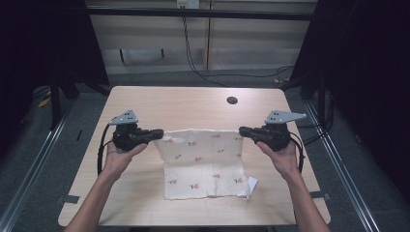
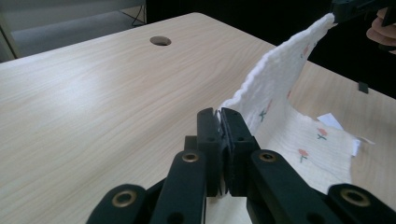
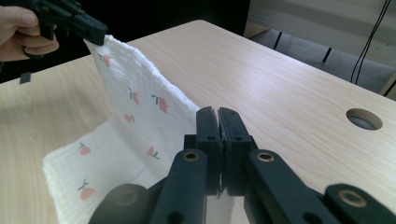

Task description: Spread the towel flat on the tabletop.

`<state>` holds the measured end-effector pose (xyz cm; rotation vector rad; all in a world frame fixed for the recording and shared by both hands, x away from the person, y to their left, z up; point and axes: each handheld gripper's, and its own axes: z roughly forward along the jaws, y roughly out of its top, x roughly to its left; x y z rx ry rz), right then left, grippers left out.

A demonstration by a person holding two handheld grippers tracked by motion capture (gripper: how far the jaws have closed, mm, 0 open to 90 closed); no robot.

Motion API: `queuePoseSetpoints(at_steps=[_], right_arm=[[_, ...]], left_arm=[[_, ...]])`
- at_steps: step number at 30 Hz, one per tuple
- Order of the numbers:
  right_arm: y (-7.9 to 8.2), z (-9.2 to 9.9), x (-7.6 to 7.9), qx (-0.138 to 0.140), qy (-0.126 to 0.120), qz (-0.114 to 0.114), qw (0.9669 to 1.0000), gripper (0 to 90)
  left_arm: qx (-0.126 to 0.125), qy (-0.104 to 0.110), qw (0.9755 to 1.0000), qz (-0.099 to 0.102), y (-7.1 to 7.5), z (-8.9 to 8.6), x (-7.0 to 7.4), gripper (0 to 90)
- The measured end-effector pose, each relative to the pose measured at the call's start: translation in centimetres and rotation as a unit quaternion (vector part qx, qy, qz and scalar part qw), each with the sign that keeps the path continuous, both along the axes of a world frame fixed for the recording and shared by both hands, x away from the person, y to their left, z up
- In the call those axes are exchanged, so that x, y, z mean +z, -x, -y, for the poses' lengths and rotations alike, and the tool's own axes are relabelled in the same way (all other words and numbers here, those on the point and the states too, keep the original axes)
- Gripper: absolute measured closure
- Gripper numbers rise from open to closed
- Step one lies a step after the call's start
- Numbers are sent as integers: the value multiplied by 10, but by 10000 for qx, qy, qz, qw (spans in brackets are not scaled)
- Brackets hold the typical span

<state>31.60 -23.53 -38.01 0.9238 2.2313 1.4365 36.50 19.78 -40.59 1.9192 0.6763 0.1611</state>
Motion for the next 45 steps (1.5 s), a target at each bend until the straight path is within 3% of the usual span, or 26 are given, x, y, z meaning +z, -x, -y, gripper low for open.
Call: queuePoseSetpoints(at_steps=[3,6,10,12,15,18,20,24,26,27,28,29,31,33,34,38,42,44,45], right_arm=[[-16,2,-11,-126,-15,-183,9998,880],[-24,3,-17,-186,-67,-261,9995,880],[-37,5,-26,-297,-114,-361,9988,877],[-39,6,-28,-432,-89,-383,9983,799],[-32,6,-31,-532,-29,-347,9980,748],[-30,8,-31,-561,-41,-352,9978,709],[-26,11,-29,-592,-35,-333,9977,695],[-18,13,-26,-543,7,-301,9981,665],[-17,14,-28,-497,39,-320,9982,662],[-16,13,-34,-392,100,-479,9980,661],[-16,13,-34,-392,100,-479,9980,661],[-11,9,-43,-200,412,-637,9969,654],[-8,7,-47,-149,525,-675,9962,650],[3,2,-64,35,735,-880,9934,649],[3,2,-64,35,735,-880,9934,649],[10,-4,-86,194,882,-1114,9897,638],[8,-14,-106,325,1081,-1275,9854,616],[7,-17,-110,316,1182,-1247,9846,603],[6,-23,-115,334,1365,-1250,9822,611]], left_arm=[[89,-25,9999,-105,-9,7,-9,873],[184,79,9996,-189,-18,11,-16,873],[205,21,9996,-217,-24,13,-21,845],[224,-31,9994,-258,-26,12,-24,802],[388,-115,9987,-293,-24,9,-29,631],[490,-54,9981,-363,-22,4,-31,558],[588,-159,9977,-285,-21,2,-28,520],[675,-126,9974,-193,-17,-5,-21,459],[645,-181,9975,-212,-14,-5,-19,473],[605,-256,9977,-176,-10,-6,-19,495],[496,-268,9982,-203,-6,-6,-19,495],[393,-289,9986,-196,0,-6,-19,531],[187,-311,9992,-181,12,-5,-23,547],[-92,-563,9979,-313,21,2,-37,586],[-92,-563,9979,-313,21,2,-37,607],[-548,-876,9931,-561,31,16,-62,643],[-647,-1366,9864,-642,33,26,-83,589],[-611,-1367,9863,-693,33,28,-87,568],[-631,-1469,9848,-678,34,31,-91,561]])
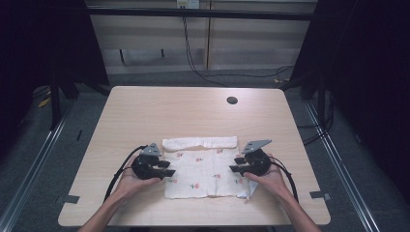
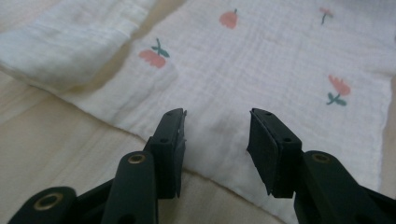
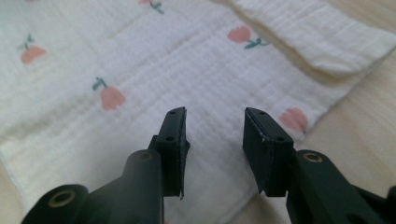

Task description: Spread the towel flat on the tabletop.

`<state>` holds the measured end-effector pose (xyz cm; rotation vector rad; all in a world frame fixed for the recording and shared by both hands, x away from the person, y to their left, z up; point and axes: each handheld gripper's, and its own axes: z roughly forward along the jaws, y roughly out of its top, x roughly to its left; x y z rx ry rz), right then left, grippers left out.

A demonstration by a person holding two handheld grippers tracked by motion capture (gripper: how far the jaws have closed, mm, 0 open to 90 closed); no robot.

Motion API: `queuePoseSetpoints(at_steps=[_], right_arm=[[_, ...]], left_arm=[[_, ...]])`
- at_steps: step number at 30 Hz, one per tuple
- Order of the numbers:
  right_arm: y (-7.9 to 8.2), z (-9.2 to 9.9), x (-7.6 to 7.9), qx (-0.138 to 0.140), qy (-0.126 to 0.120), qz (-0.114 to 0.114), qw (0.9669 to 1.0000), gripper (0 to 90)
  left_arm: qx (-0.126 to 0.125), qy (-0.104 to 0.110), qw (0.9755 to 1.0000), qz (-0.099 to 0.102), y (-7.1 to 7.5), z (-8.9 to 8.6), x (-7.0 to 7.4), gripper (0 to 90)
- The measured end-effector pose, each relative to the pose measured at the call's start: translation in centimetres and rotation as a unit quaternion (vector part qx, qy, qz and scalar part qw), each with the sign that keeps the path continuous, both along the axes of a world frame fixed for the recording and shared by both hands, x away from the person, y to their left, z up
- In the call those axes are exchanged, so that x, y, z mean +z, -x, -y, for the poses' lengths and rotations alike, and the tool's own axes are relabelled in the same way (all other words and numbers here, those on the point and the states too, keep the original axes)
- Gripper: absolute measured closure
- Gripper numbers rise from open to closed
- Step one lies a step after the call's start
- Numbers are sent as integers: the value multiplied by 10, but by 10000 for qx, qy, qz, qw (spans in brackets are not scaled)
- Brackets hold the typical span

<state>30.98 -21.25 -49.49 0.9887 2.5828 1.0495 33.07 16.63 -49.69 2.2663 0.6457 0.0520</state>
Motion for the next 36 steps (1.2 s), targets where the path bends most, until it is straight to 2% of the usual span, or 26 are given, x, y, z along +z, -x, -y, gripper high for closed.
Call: queuePoseSetpoints(at_steps=[1,2,4,6,9,10,12,15,16,19,20,22,23,24,25,26,27,29,31,32,33,34,35,36], right_arm=[[0,0,0,0,0,0,10000,611],[0,-1,-1,42,108,13,9999,618],[2,-2,-1,69,168,35,9998,684],[6,-3,0,124,183,-41,9997,749],[15,-3,1,222,178,-96,9996,830],[21,-2,1,233,163,-180,9994,839],[24,-2,1,275,81,-224,9993,839],[35,-3,2,369,86,-260,9989,830],[43,-6,2,441,91,-257,9987,789],[47,-9,3,489,96,-214,9985,751],[46,-8,7,484,-40,-164,9987,713],[44,-7,9,430,-79,-81,9990,712],[37,-5,12,316,-147,15,9994,712],[23,0,17,128,-209,213,9995,717],[23,0,17,128,-209,213,9995,717],[20,0,18,89,-185,257,9995,717],[11,1,19,33,-133,361,9993,717],[3,0,19,24,-114,423,9990,717],[-5,-3,16,87,-155,445,9988,717],[-8,-6,13,134,-162,441,9988,713],[-11,-11,9,197,-67,465,9987,689],[-12,-14,7,222,-16,451,9987,678],[-13,-16,5,246,94,450,9986,661],[-14,-16,3,241,100,458,9986,656]], left_arm=[[0,0,10000,0,0,0,0,568],[-20,-71,9999,111,3,2,0,568],[-157,-137,9996,189,6,3,0,691],[-209,-173,9992,299,10,2,0,750],[-291,-242,9989,279,16,1,1,837],[-345,-261,9988,245,17,0,1,879],[-381,-236,9988,202,21,-2,2,883],[-426,-83,9991,-3,29,-8,1,884],[-489,-141,9987,-47,31,-11,2,874],[-488,-101,9987,-83,36,-18,4,835],[-419,-52,9991,-36,35,-21,6,794],[-272,38,9995,167,28,-23,12,775],[-186,127,9995,225,24,-25,17,766],[-54,229,9993,291,17,-26,22,775],[-49,198,9993,319,13,-27,24,775],[53,195,9988,447,4,-27,26,781],[80,170,9987,463,0,-26,27,787],[71,188,9986,488,-7,-25,25,786],[85,-111,9991,410,-18,-21,18,741],[235,-164,9983,508,-24,-21,13,728],[289,-31,9988,405,-27,-21,11,723],[279,16,9990,357,-30,-21,7,718],[224,-52,9991,361,-31,-20,6,701],[142,-102,9993,321,-31,-20,4,693]])
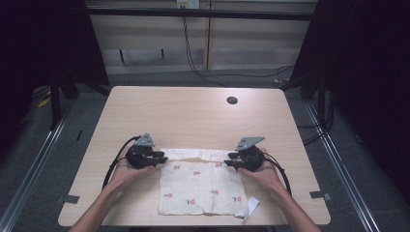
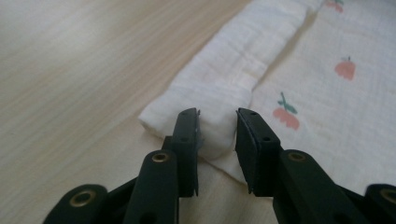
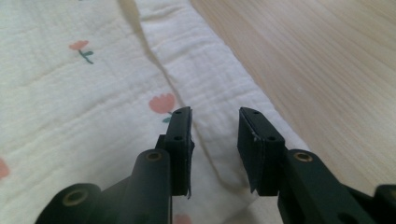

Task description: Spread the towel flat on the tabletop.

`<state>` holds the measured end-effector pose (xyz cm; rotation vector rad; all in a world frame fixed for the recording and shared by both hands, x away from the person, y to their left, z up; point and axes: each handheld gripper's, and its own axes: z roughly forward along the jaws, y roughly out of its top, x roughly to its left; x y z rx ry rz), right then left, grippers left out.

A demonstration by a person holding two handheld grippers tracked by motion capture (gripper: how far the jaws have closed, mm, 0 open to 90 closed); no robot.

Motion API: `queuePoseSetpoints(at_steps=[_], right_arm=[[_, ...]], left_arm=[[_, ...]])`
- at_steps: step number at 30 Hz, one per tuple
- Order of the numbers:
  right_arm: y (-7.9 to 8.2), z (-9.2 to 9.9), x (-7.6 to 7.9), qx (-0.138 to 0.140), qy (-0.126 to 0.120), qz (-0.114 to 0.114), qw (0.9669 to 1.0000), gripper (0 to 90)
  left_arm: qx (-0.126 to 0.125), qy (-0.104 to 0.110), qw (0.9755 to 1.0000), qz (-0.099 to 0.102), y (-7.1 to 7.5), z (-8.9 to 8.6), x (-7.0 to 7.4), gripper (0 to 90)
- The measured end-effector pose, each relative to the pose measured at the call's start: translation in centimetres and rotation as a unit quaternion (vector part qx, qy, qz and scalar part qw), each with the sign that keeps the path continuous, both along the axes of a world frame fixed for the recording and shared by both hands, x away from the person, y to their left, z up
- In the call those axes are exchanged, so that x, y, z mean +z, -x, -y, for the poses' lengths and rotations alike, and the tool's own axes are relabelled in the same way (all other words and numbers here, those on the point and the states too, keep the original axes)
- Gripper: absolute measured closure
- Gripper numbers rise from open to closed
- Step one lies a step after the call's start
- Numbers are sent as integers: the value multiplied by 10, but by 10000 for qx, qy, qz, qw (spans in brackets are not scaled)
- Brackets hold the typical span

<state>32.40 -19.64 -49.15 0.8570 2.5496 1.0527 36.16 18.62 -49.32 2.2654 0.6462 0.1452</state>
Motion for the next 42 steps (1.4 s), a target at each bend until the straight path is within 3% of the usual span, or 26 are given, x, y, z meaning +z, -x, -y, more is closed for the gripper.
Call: queuePoseSetpoints(at_steps=[5,6,8,9,12,19,24,27,31,36,40,42], right_arm=[[-7,4,-8,-114,74,-91,9999,682],[-7,3,-8,-91,74,-123,9999,773],[-7,3,-7,-78,118,-122,9998,806],[-7,2,-6,-74,68,-144,9998,861],[-10,4,1,-140,-81,-161,9997,893],[-31,15,18,-415,-497,1,9979,890],[-46,17,19,-623,-502,38,9968,839],[-54,21,19,-879,-605,93,9942,778],[-57,27,16,-1095,-665,63,9917,714],[-47,23,15,-923,-537,-5,9943,674],[-36,18,10,-687,-371,-135,9969,666],[-35,17,7,-638,-321,-176,9973,666]], left_arm=[[46,-217,9997,54,1,1,-3,659],[80,-196,9998,50,0,2,-4,700],[77,-149,9998,67,-2,3,-5,741],[80,-98,9999,43,-3,3,-5,782],[173,41,9998,116,-10,3,4,861],[359,340,9986,179,-23,4,18,852],[629,519,9965,157,-35,2,18,825],[759,630,9951,92,-38,-2,16,775],[910,605,9939,130,-33,-4,14,677],[611,436,9972,-26,-24,-1,5,617],[316,394,9987,-94,-17,7,3,607],[164,271,9995,-96,-13,12,1,609]])
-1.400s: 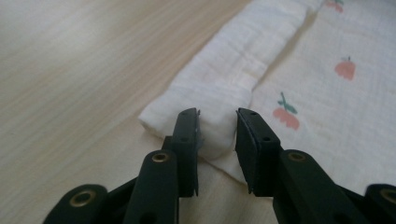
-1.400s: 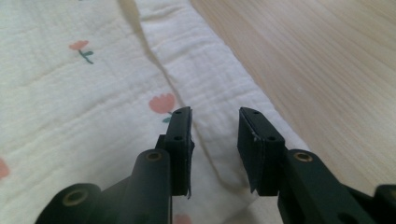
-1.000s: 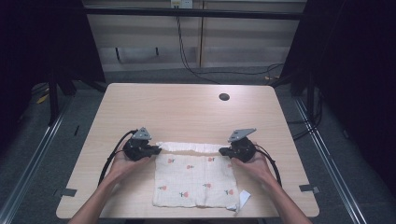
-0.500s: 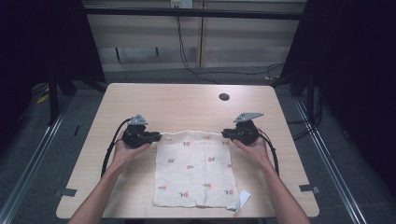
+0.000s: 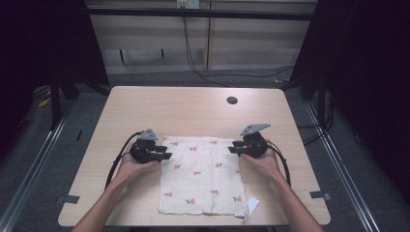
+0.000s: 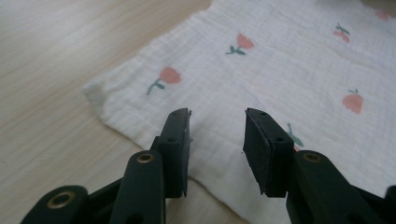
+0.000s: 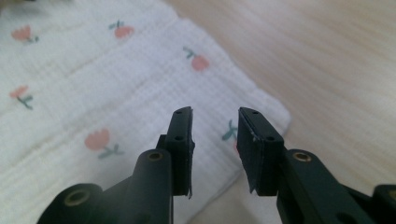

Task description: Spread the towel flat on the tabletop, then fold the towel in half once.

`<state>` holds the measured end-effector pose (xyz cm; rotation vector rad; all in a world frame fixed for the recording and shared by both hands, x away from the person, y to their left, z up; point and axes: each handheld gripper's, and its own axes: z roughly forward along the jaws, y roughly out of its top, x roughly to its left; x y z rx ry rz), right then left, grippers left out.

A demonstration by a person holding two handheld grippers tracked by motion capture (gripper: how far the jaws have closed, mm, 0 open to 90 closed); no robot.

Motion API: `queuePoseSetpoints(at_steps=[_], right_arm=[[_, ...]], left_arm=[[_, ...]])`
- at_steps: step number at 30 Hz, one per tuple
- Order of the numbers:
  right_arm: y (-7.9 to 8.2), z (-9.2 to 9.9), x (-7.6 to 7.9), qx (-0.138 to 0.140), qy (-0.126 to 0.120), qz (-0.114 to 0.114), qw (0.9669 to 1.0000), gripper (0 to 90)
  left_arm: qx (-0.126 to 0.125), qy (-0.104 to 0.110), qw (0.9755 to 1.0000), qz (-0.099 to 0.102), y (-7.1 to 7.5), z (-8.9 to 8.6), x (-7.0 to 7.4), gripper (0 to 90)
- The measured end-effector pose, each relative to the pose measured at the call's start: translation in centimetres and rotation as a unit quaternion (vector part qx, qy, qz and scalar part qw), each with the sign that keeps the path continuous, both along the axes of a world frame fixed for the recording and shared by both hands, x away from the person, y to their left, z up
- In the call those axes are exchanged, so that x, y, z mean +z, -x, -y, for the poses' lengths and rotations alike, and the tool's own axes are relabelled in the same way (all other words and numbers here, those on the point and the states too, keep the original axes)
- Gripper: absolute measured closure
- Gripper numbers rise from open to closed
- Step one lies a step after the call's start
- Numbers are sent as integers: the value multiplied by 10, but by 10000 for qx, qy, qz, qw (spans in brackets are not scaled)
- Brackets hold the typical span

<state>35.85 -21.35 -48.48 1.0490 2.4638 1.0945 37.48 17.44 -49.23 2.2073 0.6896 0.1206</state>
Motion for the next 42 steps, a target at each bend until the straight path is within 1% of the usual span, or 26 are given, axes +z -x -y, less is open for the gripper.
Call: queuePoseSetpoints(at_steps=[2,4,5,6,7,9,10,13,14,16,17,19,22,24,26,28,29,30,31,32,33,34,36,39,40,42], right_arm=[[3,-2,-7,14,136,4,9999,667],[5,-4,-12,62,247,-51,9997,670],[6,-6,-14,137,344,-40,9993,671],[9,-8,-15,121,427,-23,9990,691],[9,-8,-14,154,414,-45,9990,721],[10,-7,-15,166,400,-51,9991,781],[10,-6,-15,196,323,-114,9992,819],[12,-7,-14,199,325,-149,9992,885],[15,-6,-14,250,345,-157,9990,890],[16,-6,-14,242,337,-205,9989,892],[18,-6,-14,262,308,-221,9989,893],[22,-6,-14,295,244,-252,9989,894],[28,-7,-13,403,302,-273,9984,898],[29,-8,-13,442,304,-277,9982,899],[29,-9,-12,473,321,-296,9979,893],[27,-8,-14,484,112,-369,9981,873],[26,-7,-14,505,61,-392,9979,880],[23,-6,-14,462,24,-322,9984,877],[20,-3,-13,396,-85,-355,9985,849],[14,0,-11,275,-163,-296,9990,814],[14,0,-11,275,-163,-296,9990,814],[8,3,-7,101,-242,-227,9994,772],[4,4,-6,21,-265,-203,9994,770],[-10,4,-6,-114,-115,-155,9997,754],[-14,4,-7,-142,-120,-178,9997,752],[-22,2,-9,-241,-55,-178,9995,729]], left_arm=[[-109,-124,9999,11,3,2,-1,642],[-173,-119,9998,18,5,3,-1,696],[-162,-160,9997,13,6,3,-1,705],[-231,-235,9995,-18,8,4,-4,718],[-279,-311,9991,22,9,6,-5,723],[-261,-331,9991,44,11,6,-6,731],[-233,-318,9992,46,12,7,-7,765],[-286,-346,9990,33,14,6,-6,849],[-281,-283,9992,-15,17,5,-7,881],[-287,-350,9990,0,20,3,-6,887],[-285,-335,9990,-39,22,2,-6,892],[-313,-385,9988,-31,28,1,-5,893],[-323,-377,9988,-42,36,-1,-5,890],[-381,-375,9985,-74,39,-2,-4,890],[-354,-314,9988,-135,39,-4,-5,876],[-329,-290,9990,-128,37,-5,-4,853],[-321,-178,9991,-218,35,-6,-3,828],[-289,-125,9993,-209,33,-8,-1,819],[-227,-31,9995,-233,30,-9,1,789],[-108,155,9995,-239,24,-13,6,732],[-108,155,9995,-239,24,-13,6,717],[-49,169,9996,-204,21,-14,9,704],[54,283,9994,-173,16,-17,12,697],[225,296,9992,-133,8,-23,12,682],[271,319,9990,-135,5,-26,12,676],[450,325,9984,-58,3,-31,12,663]])
